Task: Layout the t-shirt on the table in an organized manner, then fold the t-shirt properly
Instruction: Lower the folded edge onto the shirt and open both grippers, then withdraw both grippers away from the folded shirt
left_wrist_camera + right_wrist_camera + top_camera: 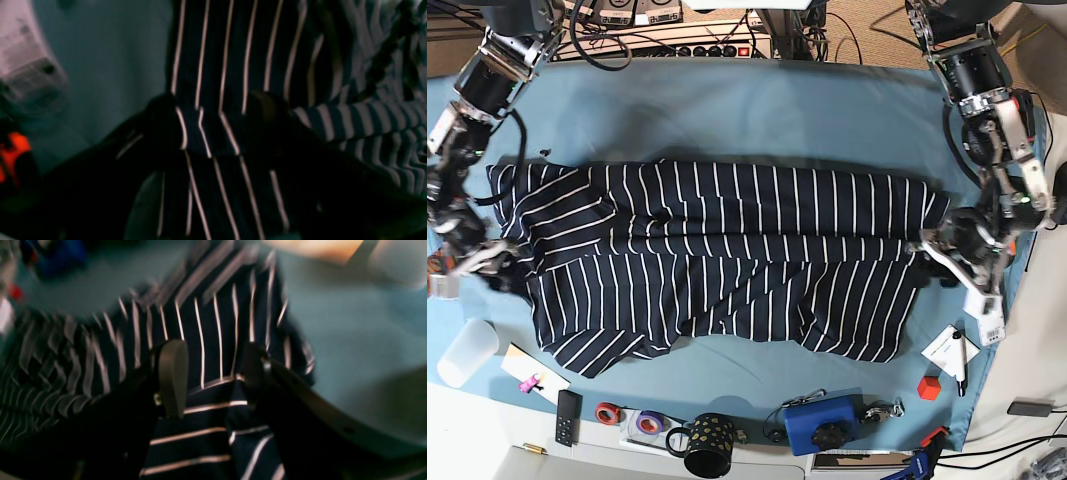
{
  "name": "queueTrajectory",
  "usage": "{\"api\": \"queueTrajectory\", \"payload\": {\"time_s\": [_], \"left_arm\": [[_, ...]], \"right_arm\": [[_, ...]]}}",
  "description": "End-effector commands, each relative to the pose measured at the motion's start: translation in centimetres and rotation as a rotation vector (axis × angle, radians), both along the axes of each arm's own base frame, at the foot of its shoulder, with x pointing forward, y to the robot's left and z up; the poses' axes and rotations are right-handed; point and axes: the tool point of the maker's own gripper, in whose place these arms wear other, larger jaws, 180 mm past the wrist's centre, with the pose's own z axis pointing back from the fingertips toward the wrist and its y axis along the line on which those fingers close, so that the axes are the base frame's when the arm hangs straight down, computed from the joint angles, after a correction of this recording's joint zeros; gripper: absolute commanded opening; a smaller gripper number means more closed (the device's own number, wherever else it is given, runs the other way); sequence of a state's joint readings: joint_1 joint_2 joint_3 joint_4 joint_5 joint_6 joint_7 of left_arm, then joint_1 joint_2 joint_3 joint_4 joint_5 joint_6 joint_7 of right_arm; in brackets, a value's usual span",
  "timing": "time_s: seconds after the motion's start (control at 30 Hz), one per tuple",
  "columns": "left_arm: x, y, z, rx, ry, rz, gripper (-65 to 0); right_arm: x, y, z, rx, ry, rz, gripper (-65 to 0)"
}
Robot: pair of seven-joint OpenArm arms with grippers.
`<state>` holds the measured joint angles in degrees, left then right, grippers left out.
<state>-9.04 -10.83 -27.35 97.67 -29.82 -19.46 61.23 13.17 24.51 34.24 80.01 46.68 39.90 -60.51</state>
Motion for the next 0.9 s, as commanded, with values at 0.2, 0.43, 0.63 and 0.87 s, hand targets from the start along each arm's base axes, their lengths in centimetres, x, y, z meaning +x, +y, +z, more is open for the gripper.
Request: {"api": "queueTrajectory", "payload": {"time_s": [0.2,0.43,0.63,0.87], "left_arm": [[-3.3,5.0,3.3,-0.026,-0.106,0.121,-31.1],[-8.7,6.7,2.4,-0.087,-0.103,0.152,-31.1],[-10.3,6.1,1.2,-0.085,-0.064,0.114,-31.1],[-10.5,6.0,0.9,-0.084,-0.046,0.109,-31.1]], "right_arm": [[-3.6,-4.0,7.7,-0.045,-0.135,-0.071,-37.4],[-8.7,-8.6,7.2,-0.114,-0.051,-0.172,-37.3],[-13.5,-10.2,1.4,-0.209,0.236,-0.194,-29.6],[-15.8,-11.0,-3.0,-0.18,0.327,-0.247,-28.7]]}}
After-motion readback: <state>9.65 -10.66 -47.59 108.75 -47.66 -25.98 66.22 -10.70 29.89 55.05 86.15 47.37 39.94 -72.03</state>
